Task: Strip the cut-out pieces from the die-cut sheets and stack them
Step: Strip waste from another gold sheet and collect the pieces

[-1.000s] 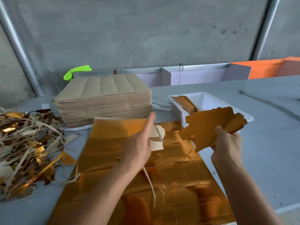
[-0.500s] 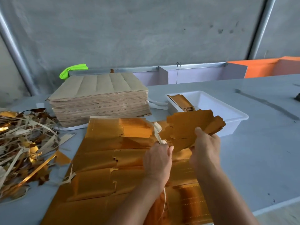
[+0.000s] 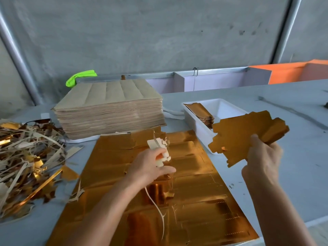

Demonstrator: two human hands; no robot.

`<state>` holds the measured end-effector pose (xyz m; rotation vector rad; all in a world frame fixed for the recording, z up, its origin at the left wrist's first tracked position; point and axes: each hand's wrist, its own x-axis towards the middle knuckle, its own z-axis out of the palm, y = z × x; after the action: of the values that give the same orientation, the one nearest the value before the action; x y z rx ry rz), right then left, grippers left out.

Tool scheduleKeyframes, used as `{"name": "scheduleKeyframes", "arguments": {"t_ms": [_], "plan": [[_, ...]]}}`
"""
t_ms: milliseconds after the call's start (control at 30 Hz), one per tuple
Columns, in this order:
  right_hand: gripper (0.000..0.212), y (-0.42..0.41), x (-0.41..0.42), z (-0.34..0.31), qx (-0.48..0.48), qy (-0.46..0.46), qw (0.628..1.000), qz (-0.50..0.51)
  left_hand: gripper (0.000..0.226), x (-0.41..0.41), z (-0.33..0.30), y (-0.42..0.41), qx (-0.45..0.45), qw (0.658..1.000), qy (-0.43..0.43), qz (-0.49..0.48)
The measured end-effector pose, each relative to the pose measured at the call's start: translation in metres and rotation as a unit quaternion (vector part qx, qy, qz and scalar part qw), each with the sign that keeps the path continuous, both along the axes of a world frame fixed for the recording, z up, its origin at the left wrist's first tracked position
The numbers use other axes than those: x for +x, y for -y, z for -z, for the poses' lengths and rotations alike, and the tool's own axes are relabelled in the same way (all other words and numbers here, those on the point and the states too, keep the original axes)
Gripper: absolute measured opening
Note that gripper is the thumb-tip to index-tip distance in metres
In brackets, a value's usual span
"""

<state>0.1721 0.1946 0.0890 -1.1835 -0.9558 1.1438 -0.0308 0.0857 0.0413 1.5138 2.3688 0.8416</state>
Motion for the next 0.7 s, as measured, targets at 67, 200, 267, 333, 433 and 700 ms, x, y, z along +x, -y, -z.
{"name": "scheduleKeyframes", "arguments": {"t_ms": [67,200,267,333,433,700], "plan": [[0.008,0.001,-0.007,0.003,0.018,0.001,1.0,-0.018,0.078,-0.004,-0.019,0.007,0.034,0.999,0.031,0.025],[0.02,0.001,-0.024,0.008,0.07,0.008,0.997,-0.04,0.089,-0.012,-0.046,0.018,0.102,0.994,0.048,0.013],[0.025,0.005,-0.033,0.008,0.123,0.038,0.991,-0.045,0.083,-0.016,-0.052,0.019,0.138,0.984,0.111,-0.023],[0.023,0.012,-0.043,0.007,0.183,0.104,0.976,-0.061,0.062,-0.015,-0.056,0.02,0.185,0.959,0.214,-0.035],[0.019,0.025,-0.059,0.01,0.266,0.209,0.935,-0.111,0.028,-0.008,-0.056,0.018,0.209,0.936,0.285,-0.007],[0.038,0.038,-0.068,0.003,0.467,0.332,0.816,-0.076,0.025,-0.006,-0.058,0.016,0.128,0.987,0.081,0.055]]}}
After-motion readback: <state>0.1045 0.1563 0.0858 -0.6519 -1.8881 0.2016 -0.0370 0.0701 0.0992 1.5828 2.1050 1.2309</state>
